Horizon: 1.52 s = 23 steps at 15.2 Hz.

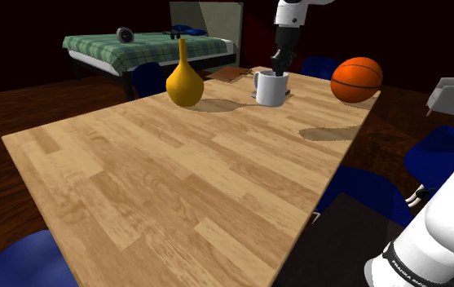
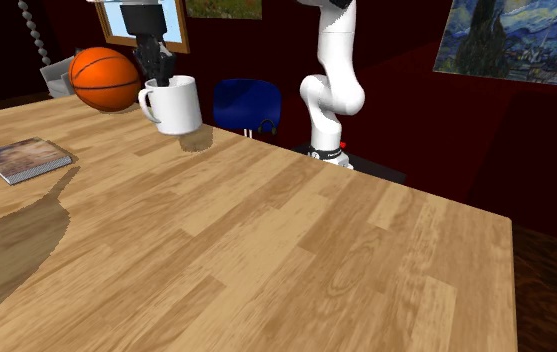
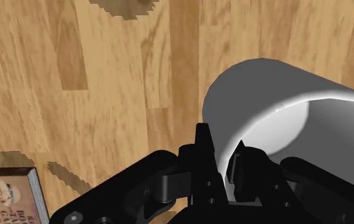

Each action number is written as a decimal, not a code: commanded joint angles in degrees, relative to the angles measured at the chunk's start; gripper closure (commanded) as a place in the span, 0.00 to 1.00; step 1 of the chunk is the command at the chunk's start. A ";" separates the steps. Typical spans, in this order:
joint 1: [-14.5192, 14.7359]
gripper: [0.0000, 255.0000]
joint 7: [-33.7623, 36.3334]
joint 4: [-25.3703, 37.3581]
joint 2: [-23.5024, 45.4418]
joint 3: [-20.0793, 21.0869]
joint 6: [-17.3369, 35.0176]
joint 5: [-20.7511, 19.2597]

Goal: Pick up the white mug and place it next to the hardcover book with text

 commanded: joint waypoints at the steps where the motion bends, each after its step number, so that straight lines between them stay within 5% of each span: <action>1: -1.28 1.00 -2.63 2.14 2.02 -1.27 -0.03 0.02; 10: -7.47 1.00 -13.28 14.04 13.24 -5.84 -0.79 1.34; 18: -14.40 1.00 -21.32 33.93 28.39 -8.07 -5.72 3.96; 23: -14.00 1.00 -21.34 27.60 26.86 -8.05 -0.91 3.73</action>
